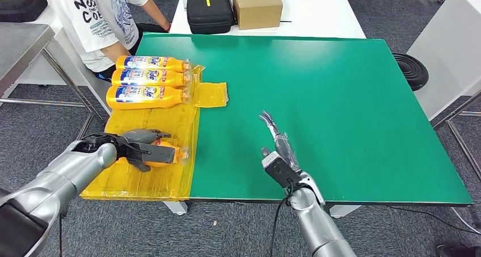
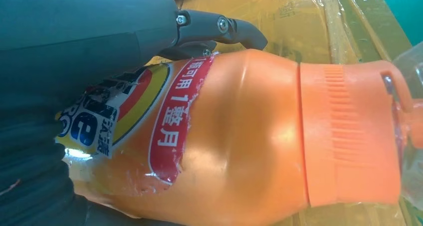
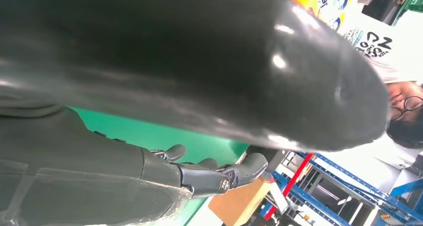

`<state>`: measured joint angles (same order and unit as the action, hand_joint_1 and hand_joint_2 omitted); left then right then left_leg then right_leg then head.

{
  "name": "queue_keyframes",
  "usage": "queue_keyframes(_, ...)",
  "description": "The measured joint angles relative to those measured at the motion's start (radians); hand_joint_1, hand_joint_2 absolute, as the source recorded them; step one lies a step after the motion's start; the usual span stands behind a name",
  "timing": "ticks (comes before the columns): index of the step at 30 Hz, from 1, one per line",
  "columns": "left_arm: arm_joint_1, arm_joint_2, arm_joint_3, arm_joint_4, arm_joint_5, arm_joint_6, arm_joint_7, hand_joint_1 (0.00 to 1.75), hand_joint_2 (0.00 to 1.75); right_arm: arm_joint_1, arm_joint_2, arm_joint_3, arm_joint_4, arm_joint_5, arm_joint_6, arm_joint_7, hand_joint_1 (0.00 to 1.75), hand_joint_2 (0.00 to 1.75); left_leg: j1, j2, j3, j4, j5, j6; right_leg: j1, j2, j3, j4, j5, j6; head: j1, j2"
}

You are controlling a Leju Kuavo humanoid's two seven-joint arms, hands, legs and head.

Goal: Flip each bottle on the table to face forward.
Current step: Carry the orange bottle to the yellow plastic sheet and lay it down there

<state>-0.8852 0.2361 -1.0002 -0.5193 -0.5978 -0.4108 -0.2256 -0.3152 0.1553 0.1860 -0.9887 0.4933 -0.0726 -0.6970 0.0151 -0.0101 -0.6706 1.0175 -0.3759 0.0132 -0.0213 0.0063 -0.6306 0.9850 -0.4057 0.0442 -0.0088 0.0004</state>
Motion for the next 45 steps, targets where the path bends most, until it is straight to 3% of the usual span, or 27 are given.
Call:
queue_keyframes(13, -0.043, 0.021, -0.029, -0.015, 0.042, -0.132, -0.050, 0.00, 1.75, 0.001, -0.001, 0.001, 0.006, -0.013, -0.008, 0.000, 0.00, 0.00, 0.000, 0.000, 0.000, 0.000, 0.000, 0.000, 0.000, 0.000, 0.000, 0.000, 0.000, 0.000, 0.000, 0.000)
queue_keyframes(17, -0.074, 0.067, -0.047, -0.087, 0.129, -0.221, -0.030, 0.00, 0.00, 0.002, -0.003, 0.001, 0.006, -0.014, -0.007, 0.000, 0.00, 0.00, 0.000, 0.000, -0.001, 0.000, 0.000, 0.000, 0.000, 0.000, -0.001, 0.000, 0.000, 0.000, 0.000, 0.000)
queue_keyframes(21, -0.093, 0.119, -0.063, -0.176, 0.196, -0.259, -0.007, 0.00, 0.00, 0.001, -0.004, 0.001, 0.006, -0.015, -0.006, 0.000, 0.00, 0.00, 0.000, 0.001, -0.001, 0.000, 0.000, 0.000, 0.000, 0.000, -0.001, 0.000, 0.000, 0.000, 0.000, 0.000)
queue_keyframes(26, -0.093, 0.168, -0.088, -0.257, 0.249, -0.235, 0.015, 0.00, 0.00, 0.000, -0.004, 0.004, 0.008, -0.019, -0.006, 0.000, 0.00, 0.00, 0.000, 0.000, -0.001, 0.000, 0.000, 0.000, 0.000, 0.000, -0.001, 0.000, 0.000, 0.000, 0.000, 0.000)
queue_keyframes(36, -0.074, 0.192, -0.133, -0.299, 0.267, -0.174, 0.017, 0.00, 0.00, 0.000, -0.003, 0.004, 0.010, -0.019, -0.006, 0.000, 0.00, 0.00, 0.000, 0.000, -0.001, 0.000, 0.000, 0.000, 0.000, 0.000, -0.001, 0.000, 0.000, 0.000, 0.000, 0.000)
queue_keyframes(40, -0.072, 0.191, -0.132, -0.302, 0.320, -0.121, 0.009, 0.00, 1.75, 0.002, -0.003, 0.004, 0.012, -0.015, -0.006, 0.000, 0.00, 0.00, 0.000, 0.000, -0.001, 0.000, 0.000, 0.000, 0.000, 0.000, -0.002, 0.000, 0.000, 0.000, 0.000, 0.000)
queue_keyframes(42, -0.069, 0.186, -0.105, -0.310, 0.379, -0.042, -0.006, 0.00, 1.75, 0.005, -0.003, 0.004, 0.011, -0.014, -0.006, 0.000, 0.00, 0.00, 0.000, 0.000, -0.001, 0.000, 0.000, 0.000, 0.000, 0.000, -0.002, 0.000, 0.000, 0.000, 0.000, 0.000)
queue_keyframes(45, -0.035, 0.158, -0.014, -0.338, 0.441, 0.186, -0.080, 0.00, 1.75, 0.019, -0.003, 0.002, 0.000, -0.016, -0.008, 0.000, 0.00, 0.00, -0.001, 0.000, -0.001, 0.000, 0.000, 0.000, -0.001, 0.000, -0.001, 0.000, 0.000, 0.000, 0.000, 0.000)
